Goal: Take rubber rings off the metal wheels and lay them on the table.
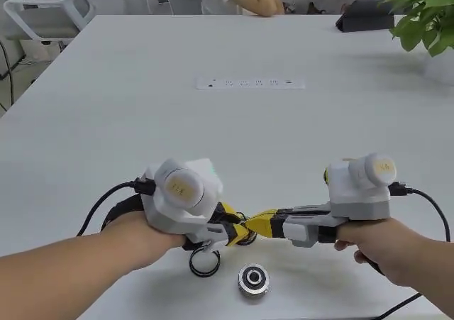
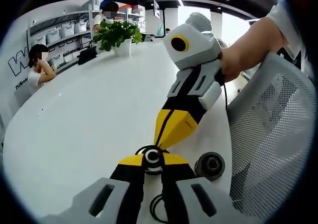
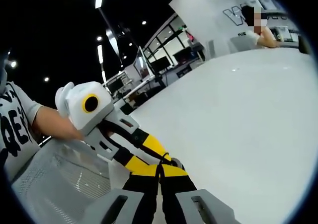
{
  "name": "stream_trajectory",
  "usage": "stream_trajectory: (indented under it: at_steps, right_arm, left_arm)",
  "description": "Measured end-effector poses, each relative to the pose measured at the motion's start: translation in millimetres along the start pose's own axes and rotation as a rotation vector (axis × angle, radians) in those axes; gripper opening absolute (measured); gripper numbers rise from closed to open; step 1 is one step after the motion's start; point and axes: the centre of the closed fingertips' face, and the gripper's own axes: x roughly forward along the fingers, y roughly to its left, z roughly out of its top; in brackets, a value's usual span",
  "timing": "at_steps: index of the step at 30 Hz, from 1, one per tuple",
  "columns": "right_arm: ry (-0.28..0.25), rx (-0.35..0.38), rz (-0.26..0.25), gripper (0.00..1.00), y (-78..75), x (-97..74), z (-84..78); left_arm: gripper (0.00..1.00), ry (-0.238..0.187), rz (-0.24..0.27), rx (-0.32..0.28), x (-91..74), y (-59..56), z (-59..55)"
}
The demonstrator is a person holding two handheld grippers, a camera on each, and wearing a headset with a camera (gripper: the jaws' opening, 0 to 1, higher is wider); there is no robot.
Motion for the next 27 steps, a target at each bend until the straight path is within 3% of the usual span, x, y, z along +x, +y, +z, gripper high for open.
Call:
stream_trajectory:
  at_steps: [5,19,27]
  right_arm:
    - [0.014,-0.018,-0.024,0.00,-6.4,-1.3,-3.1]
    - [0.019,-0.027,-0.017,0.00,-7.4,-1.5,-2.0]
    - [0.016,-0.023,-0.013,0.00,-7.5,-2.0,-1.4]
  left_arm:
    - [0.07,0.002,0.002,-0.003,0.0,0.1,0.3]
    - [0.10,0.021,-0.017,0.033,-2.6,1.8,-0.5]
    - [0.14,0.003,-0.031,0.021,-9.0,0.3,4.9]
